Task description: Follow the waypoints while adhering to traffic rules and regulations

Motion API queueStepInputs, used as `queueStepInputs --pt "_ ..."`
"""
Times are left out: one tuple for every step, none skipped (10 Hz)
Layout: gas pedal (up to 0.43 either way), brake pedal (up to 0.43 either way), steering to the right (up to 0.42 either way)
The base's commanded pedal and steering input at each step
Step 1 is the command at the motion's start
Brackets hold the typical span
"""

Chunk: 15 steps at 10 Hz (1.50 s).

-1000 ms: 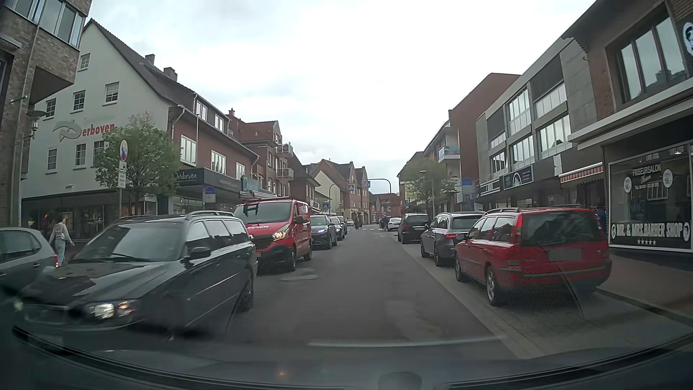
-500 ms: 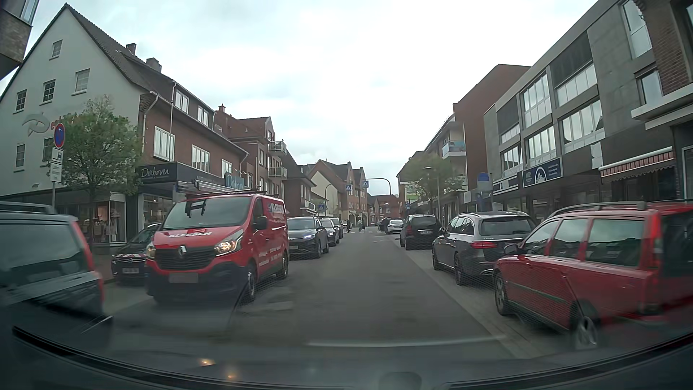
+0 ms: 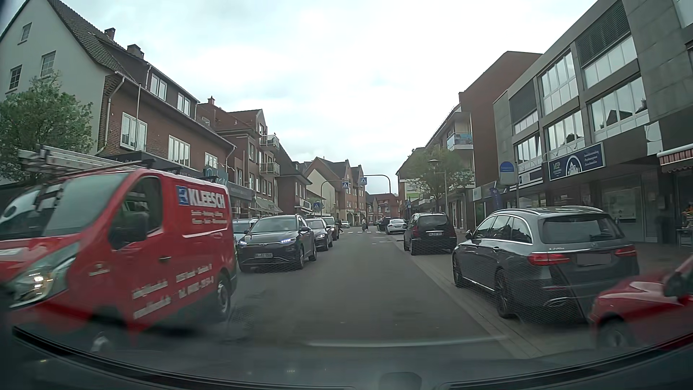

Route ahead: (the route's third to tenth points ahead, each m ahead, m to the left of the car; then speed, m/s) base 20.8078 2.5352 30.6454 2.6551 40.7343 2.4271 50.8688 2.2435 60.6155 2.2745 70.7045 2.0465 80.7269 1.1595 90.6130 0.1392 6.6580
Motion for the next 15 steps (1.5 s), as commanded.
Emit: queueStepInputs --pt "0.15 0.006 0.005" --pt "0.15 0.0 0.004" --pt "0.15 0.0 0.004" --pt "0.15 0.0 0.001" --pt "0.138 0.0 -0.001" --pt "0.13 0.0 -0.003" --pt "0.11 0.0 -0.005" --pt "0.11 0.0 -0.008" --pt "0.11 0.0 -0.012" --pt "0.11 0.0 -0.016" --pt "0.11 0.0 -0.017" --pt "0.118 0.0 -0.017" --pt "0.118 0.0 -0.016" --pt "0.118 0.0 -0.015" --pt "0.118 0.0 -0.013"
